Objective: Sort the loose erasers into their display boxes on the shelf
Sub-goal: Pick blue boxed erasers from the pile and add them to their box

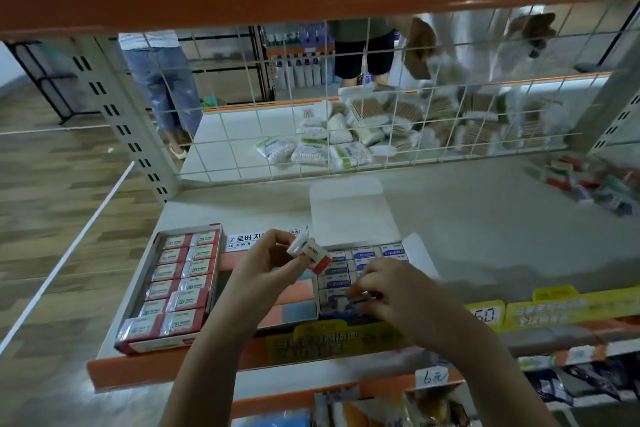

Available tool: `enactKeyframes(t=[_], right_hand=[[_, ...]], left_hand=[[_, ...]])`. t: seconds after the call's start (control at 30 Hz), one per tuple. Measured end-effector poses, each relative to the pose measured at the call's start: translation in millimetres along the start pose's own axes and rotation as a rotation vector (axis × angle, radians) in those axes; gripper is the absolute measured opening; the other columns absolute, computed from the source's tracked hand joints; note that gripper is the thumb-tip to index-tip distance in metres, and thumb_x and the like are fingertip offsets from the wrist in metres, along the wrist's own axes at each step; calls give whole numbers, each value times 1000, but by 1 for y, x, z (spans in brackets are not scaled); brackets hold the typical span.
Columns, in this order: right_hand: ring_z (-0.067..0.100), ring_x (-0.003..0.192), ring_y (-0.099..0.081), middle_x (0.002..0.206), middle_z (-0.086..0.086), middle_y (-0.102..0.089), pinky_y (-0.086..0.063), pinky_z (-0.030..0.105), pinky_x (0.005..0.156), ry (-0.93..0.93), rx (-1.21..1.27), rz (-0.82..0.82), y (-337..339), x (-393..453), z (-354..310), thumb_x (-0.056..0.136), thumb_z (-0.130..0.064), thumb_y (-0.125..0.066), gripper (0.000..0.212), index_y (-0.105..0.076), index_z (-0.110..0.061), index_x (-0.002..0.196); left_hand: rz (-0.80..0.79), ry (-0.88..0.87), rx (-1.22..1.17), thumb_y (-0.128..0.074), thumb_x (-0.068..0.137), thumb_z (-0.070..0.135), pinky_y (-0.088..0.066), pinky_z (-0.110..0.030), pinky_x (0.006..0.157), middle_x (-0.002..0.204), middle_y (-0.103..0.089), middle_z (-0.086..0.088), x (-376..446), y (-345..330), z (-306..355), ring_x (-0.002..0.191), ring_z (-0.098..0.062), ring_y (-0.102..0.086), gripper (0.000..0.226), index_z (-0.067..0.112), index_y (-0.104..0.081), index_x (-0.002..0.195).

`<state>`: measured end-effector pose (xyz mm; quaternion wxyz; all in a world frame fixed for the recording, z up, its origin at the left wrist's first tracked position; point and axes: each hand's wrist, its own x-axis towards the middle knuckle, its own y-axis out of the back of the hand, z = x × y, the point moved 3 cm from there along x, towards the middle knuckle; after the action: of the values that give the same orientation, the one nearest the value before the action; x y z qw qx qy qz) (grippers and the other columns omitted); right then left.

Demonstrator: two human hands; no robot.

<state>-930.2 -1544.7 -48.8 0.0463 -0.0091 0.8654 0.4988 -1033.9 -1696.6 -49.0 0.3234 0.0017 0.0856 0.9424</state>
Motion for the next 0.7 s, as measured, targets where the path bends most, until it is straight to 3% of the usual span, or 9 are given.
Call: enactKeyframes(t=[0.2,0.33,0.4,0.53,0.7], right_hand=[[9,102,-46,112,-2,-54,-33,16,83,52,-7,29,-12,10,-8,91,-25,-56,25,-65,-19,113],[4,91,-41,109,-3,-58,-30,7,76,100,9,29,-16,13,-7,91,-25,-56,24,-68,-20,111],[6,95,-44,110,-5,-60,-26,3,77,113,8,1,-15,13,-4,92,-26,-54,24,-68,-21,111],[3,104,-50,114,-9,-62,-26,-1,82,104,51,-11,-14,12,0,93,-15,-51,26,-68,-22,111],[-4,87,-48,98,-16,-56,-33,0,78,71,82,9,-14,14,1,90,-13,-57,22,-71,-23,103]], left_hand=[[-2,-6,14,-65,68,29,-51,-36,76,90,-69,-9,-6,10,-7,86,-25,-63,30,13,-59,93],[5,-6,51,-63,72,32,-54,-34,77,93,-70,-4,-10,16,-11,87,-20,-65,32,27,-61,103],[14,-5,51,-64,78,23,-54,-32,75,93,-70,-1,-11,20,-13,87,-18,-66,29,32,-63,105],[10,8,38,-63,81,11,-54,-29,72,92,-70,-2,-14,24,-15,85,-16,-67,28,25,-61,106],[3,15,-9,-63,70,20,-54,-24,67,86,-72,-5,-20,28,-16,80,-17,-67,31,11,-57,99]])
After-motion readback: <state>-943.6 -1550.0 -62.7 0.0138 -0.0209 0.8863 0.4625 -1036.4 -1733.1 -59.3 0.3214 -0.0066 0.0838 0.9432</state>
